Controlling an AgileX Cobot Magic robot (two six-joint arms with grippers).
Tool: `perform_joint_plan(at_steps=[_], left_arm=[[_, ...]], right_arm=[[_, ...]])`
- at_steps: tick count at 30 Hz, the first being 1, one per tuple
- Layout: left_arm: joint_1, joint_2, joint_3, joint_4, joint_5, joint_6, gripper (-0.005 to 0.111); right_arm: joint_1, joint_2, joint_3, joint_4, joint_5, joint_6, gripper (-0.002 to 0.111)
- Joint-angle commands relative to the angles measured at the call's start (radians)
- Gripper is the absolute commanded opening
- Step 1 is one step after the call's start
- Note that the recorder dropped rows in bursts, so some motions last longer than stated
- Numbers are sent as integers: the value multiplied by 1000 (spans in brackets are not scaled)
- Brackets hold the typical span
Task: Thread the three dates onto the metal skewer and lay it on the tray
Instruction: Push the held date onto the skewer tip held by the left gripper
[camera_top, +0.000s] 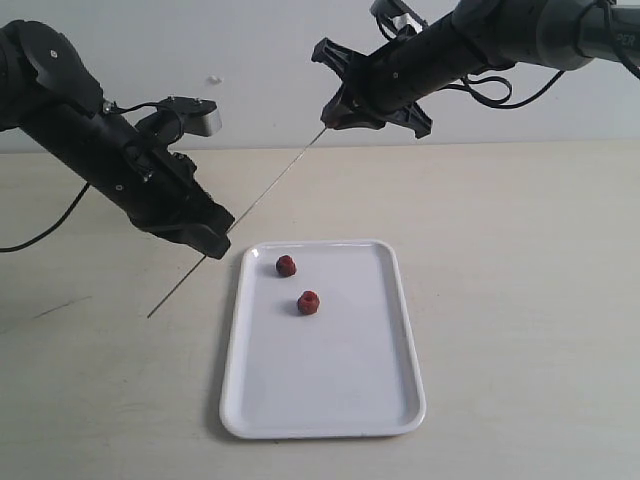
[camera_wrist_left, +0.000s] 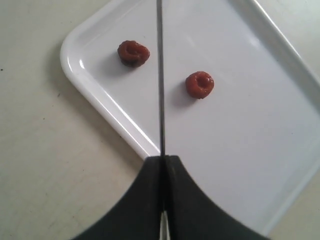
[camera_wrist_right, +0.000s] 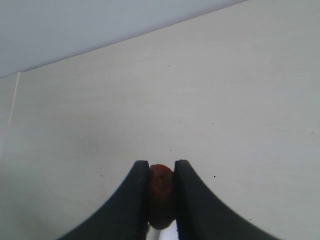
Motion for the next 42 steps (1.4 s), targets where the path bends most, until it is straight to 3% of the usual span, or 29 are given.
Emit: perform_joint_plan(at_steps=[1, 29, 42], left_arm=[[-1, -10, 4, 0, 7, -1, 0], [-1, -10, 4, 2, -71, -1, 0], [-1, -10, 0, 0, -118, -1, 0]], right_arm=[[-6, -8, -6, 4, 4, -10, 13], [-3, -24, -6, 82, 68, -96, 12], [21, -24, -6, 84, 81, -130, 7]])
